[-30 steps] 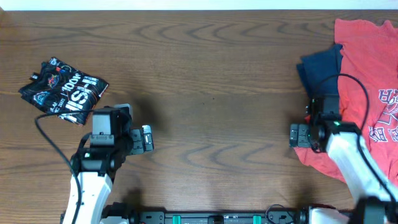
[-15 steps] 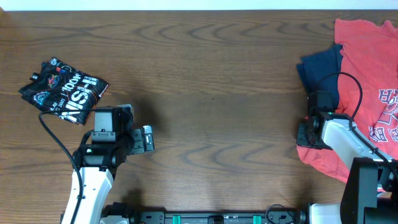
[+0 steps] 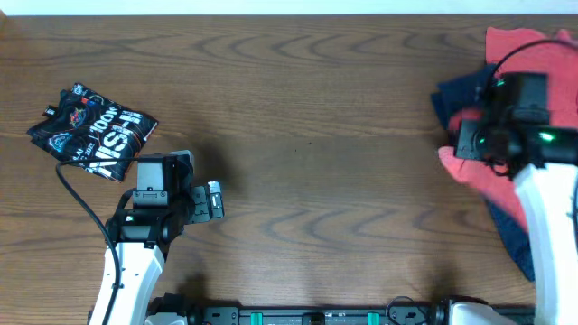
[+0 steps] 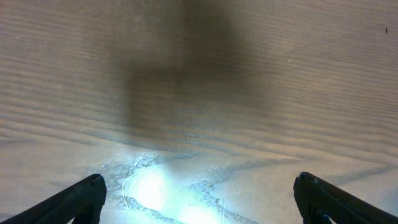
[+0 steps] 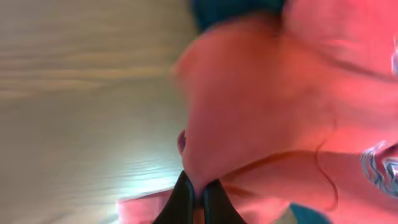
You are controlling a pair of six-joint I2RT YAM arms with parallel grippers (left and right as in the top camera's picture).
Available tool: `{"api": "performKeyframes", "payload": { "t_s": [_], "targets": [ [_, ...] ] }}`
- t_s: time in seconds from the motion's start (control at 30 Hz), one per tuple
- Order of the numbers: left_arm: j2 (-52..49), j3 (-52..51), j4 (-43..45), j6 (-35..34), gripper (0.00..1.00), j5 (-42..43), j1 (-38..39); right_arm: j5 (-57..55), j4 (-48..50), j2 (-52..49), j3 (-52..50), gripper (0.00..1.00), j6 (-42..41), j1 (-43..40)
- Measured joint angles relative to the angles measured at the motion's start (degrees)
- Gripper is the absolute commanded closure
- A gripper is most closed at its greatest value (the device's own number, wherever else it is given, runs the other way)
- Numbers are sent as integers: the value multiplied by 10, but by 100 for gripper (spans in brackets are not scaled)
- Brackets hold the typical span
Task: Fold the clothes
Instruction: 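Reach the right gripper to the red t-shirt and grasp its edge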
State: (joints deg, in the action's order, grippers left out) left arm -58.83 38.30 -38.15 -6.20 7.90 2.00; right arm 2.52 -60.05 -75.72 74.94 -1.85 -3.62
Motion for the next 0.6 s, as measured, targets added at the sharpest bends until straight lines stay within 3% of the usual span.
{"api": "performKeyframes", "payload": {
  "t_s": [0.17, 0.3, 0.4, 0.6],
  "targets": [
    [0, 0, 0, 0, 2, 3, 0, 96, -103, 20, 7, 99, 65, 70],
    [0, 0, 2, 0, 2, 3, 0, 146, -113, 9, -21, 99, 94, 158],
    [0, 0, 9, 0, 2, 3, 0, 170, -62, 4, -46, 99, 102, 235],
    [0, 0, 12, 0, 2, 3, 0, 191, 146, -20, -82, 99, 91, 362]
  ]
}}
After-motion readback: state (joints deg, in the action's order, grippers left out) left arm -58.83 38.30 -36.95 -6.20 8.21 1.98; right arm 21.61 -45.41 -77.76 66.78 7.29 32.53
